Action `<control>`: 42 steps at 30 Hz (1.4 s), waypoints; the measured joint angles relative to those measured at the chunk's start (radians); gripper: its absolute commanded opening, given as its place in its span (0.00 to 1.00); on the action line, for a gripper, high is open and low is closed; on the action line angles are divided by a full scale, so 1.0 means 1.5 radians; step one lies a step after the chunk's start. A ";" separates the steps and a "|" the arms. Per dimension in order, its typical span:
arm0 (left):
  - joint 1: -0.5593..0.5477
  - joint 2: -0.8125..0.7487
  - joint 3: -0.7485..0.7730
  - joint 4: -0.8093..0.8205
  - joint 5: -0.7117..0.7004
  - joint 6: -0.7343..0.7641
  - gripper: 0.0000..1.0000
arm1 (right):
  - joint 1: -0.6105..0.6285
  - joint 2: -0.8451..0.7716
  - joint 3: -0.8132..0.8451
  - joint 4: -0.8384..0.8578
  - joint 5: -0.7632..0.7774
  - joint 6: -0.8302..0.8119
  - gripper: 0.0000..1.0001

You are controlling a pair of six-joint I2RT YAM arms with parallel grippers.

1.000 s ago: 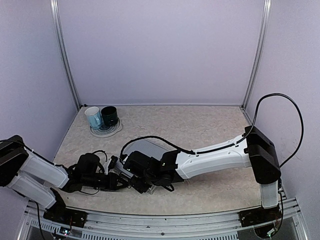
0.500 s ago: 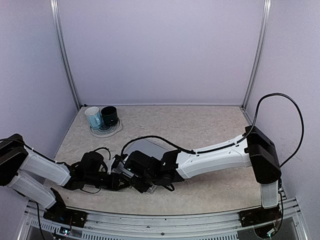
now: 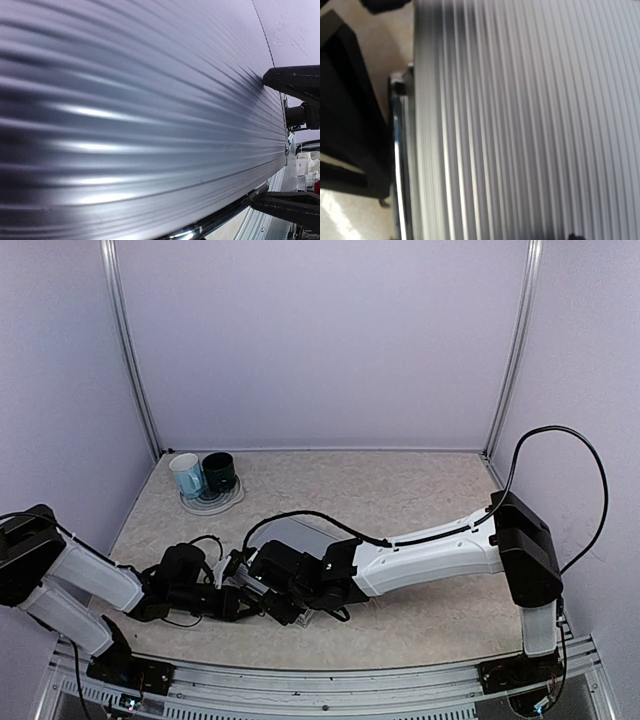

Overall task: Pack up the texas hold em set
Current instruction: Close the middle-side button of the box on the chip case.

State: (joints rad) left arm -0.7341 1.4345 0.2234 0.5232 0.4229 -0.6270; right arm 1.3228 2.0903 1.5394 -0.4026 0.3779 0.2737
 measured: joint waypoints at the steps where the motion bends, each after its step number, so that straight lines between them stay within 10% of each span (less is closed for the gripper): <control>1: 0.003 0.002 -0.003 0.007 0.005 -0.001 0.16 | 0.000 0.000 0.000 0.000 0.000 0.000 0.72; 42: 0.048 0.046 -0.028 0.121 0.113 -0.090 0.00 | -0.004 -0.002 -0.001 -0.007 0.002 0.001 0.71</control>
State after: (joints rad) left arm -0.6617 1.5028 0.1810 0.7040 0.5926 -0.7620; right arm 1.3170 2.0872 1.5387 -0.4137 0.3809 0.2752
